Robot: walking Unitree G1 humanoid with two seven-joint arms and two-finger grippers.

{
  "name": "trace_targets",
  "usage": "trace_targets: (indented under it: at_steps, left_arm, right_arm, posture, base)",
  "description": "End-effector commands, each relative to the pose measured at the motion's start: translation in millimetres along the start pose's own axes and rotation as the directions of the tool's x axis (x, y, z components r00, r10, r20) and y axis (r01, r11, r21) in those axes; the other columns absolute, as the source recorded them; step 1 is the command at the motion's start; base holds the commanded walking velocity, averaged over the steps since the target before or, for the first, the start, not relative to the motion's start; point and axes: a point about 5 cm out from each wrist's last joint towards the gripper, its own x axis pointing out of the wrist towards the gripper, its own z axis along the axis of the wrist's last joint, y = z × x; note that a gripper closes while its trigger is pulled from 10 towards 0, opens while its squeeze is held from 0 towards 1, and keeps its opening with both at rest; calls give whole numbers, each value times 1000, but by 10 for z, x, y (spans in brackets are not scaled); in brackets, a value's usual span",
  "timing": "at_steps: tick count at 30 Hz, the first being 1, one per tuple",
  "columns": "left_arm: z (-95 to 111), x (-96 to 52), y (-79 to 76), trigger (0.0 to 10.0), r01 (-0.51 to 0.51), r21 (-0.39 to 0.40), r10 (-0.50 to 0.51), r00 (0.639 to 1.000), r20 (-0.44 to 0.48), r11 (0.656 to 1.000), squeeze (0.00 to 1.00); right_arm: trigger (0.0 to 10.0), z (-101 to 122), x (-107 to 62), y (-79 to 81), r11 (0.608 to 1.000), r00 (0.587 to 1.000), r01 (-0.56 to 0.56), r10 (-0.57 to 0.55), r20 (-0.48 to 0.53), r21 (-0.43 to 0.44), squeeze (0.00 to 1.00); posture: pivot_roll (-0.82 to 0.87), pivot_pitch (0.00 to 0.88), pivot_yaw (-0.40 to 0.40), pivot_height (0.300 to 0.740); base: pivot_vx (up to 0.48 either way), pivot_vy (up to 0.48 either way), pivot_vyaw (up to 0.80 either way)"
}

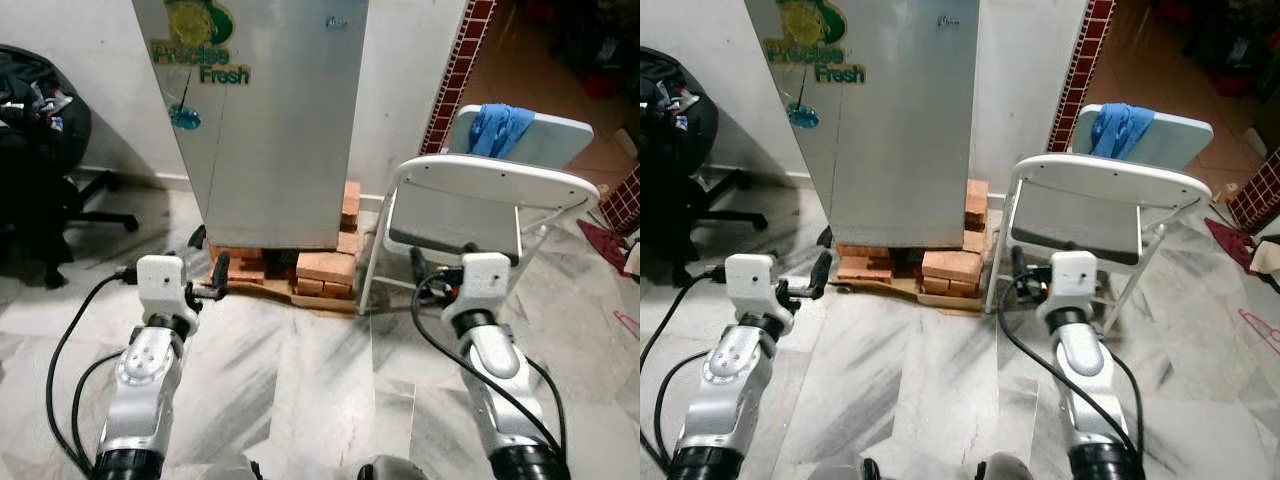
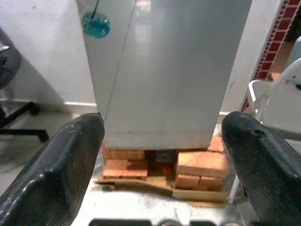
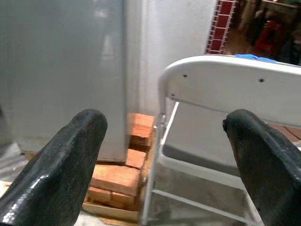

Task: Restocking fridge

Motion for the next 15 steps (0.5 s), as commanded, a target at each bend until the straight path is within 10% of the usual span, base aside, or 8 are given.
trace_targets:
  at_steps: [1,15]
  left_arm:
    - [44,-22,13,10000,2,5,-2,1000,10,1000,0]
    - [-1,-126,-17,10000,27,27,-27,999,-18,999,0]
  right_arm:
    - [10000,55,-29,-60,1000,1000,16,-16,13,1,0]
    - [10000,-32,-312,-211,998,997,65,-65,-31,-11,0]
  posture:
    - [-60,29,20,740]
    - [-62,17,40,740]
  base:
    - [0,0,0]
    - [0,0,0]
